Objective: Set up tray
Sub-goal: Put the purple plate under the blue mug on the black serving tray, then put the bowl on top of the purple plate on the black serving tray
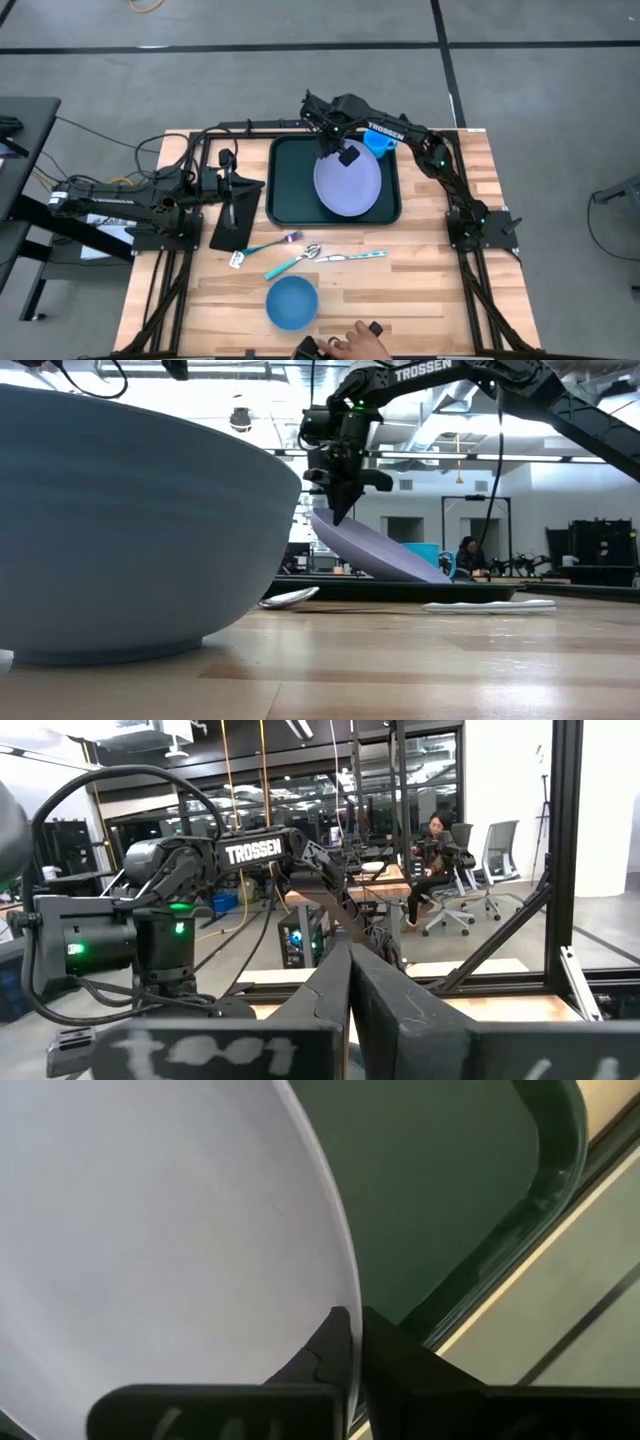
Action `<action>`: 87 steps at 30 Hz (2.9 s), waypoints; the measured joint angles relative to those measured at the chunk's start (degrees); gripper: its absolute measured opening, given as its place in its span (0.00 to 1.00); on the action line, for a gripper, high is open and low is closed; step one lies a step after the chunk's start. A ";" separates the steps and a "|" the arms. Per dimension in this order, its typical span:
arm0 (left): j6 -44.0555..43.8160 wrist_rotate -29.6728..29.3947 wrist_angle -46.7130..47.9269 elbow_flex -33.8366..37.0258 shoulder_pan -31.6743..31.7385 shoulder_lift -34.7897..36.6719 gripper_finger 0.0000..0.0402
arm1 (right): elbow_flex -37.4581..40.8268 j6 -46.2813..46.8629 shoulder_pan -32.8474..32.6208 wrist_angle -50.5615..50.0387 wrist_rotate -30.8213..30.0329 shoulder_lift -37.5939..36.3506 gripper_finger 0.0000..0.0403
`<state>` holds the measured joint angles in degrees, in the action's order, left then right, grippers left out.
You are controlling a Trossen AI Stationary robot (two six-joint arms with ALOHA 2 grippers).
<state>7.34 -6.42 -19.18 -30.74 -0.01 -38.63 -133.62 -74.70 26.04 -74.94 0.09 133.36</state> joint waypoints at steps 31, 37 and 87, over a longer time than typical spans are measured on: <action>-0.01 0.00 0.27 0.00 -0.01 0.00 0.00 | 0.00 10.66 1.10 1.59 3.05 0.00 0.12; -0.01 0.00 0.56 0.00 -0.01 0.00 0.00 | 0.00 13.61 -1.24 -10.27 10.44 0.00 0.12; -10.95 1.58 1.46 0.00 -0.02 0.02 0.00 | 73.97 88.43 -26.97 57.81 13.99 -53.09 0.01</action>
<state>-3.61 -4.84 -17.72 -30.74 -0.03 -38.61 -59.65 13.74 -0.93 -17.12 14.07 80.27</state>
